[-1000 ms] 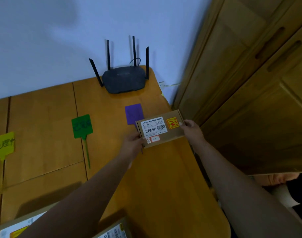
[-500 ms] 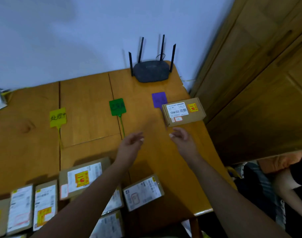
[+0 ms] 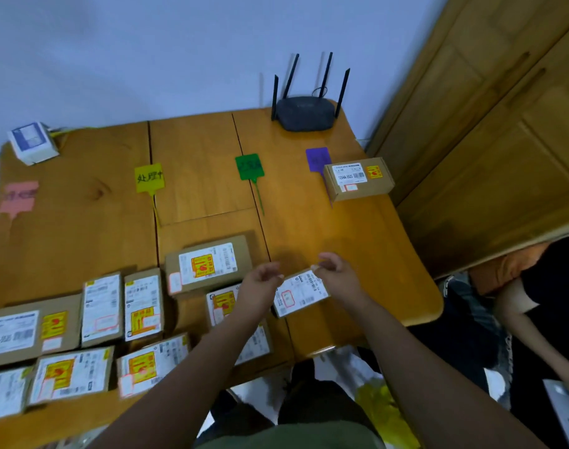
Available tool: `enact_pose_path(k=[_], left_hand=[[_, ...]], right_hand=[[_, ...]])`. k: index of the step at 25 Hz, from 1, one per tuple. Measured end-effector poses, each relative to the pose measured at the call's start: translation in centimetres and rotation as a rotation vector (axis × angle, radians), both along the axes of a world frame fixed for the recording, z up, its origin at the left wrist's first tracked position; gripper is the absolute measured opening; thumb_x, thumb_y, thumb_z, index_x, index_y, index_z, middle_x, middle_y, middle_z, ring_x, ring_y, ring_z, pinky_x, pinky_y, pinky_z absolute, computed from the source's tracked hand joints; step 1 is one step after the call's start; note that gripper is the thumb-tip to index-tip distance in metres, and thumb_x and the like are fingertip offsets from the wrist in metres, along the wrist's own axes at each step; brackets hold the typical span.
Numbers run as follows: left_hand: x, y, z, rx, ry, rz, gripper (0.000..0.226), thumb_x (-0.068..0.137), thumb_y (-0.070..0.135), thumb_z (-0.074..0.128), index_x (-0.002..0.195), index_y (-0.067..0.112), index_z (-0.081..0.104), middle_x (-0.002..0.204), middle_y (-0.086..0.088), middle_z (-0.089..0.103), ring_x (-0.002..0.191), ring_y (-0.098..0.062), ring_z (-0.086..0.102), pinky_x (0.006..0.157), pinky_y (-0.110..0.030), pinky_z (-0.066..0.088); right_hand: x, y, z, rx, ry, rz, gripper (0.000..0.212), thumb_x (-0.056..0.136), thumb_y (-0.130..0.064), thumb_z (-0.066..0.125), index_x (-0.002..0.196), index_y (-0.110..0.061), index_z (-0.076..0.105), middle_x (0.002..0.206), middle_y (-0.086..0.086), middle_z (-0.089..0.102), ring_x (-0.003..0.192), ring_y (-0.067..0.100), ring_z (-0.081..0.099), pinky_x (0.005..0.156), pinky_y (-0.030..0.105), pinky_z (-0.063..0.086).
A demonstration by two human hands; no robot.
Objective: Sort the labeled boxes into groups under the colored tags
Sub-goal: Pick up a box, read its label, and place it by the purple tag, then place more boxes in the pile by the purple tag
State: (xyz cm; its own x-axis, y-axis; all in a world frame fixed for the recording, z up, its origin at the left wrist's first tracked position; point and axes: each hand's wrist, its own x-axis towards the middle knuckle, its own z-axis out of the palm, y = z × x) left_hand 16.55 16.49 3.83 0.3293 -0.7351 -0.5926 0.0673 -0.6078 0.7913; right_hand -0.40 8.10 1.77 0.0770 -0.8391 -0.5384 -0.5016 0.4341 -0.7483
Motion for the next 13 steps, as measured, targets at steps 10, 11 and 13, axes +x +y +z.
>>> enact_pose_path(k=[10,11,13], left_hand=[[-6.7,3.2,-1.6,0.203,-0.065,0.166,0.039,0.097,0.018,0.062,0.135,0.012,0.06,0.134,-0.009,0.069,0.121,-0.03,0.064,0.093,-0.036,0.048],[-7.1,2.9,-1.9,0.201,-0.077,0.176,0.041,0.097,0.018,0.062,0.137,0.012,0.058,0.135,-0.009,0.068,0.122,-0.03,0.064,0.094,-0.036,0.049],[-7.8,2.4,-2.1,0.204,-0.094,0.198,0.046,0.096,0.018,0.064,0.14,0.013,0.054,0.135,-0.009,0.067,0.122,-0.031,0.064,0.093,-0.037,0.049]], right_hand=[[-2.7,1.6,-4.1,0.117,0.174,0.176,0.075,0.093,-0.02,0.069,0.159,-0.016,0.033,0.154,0.011,0.051,0.137,0.031,0.053,0.111,0.043,0.046],[-2.6,1.4,-4.6,0.135,0.159,0.168,0.071,0.093,-0.019,0.068,0.157,-0.015,0.036,0.152,0.011,0.053,0.134,0.031,0.055,0.108,0.042,0.047],[-2.6,1.0,-5.2,0.162,0.1,0.124,0.057,0.094,-0.014,0.067,0.147,-0.012,0.048,0.142,0.012,0.061,0.116,0.027,0.064,0.092,0.037,0.054]])
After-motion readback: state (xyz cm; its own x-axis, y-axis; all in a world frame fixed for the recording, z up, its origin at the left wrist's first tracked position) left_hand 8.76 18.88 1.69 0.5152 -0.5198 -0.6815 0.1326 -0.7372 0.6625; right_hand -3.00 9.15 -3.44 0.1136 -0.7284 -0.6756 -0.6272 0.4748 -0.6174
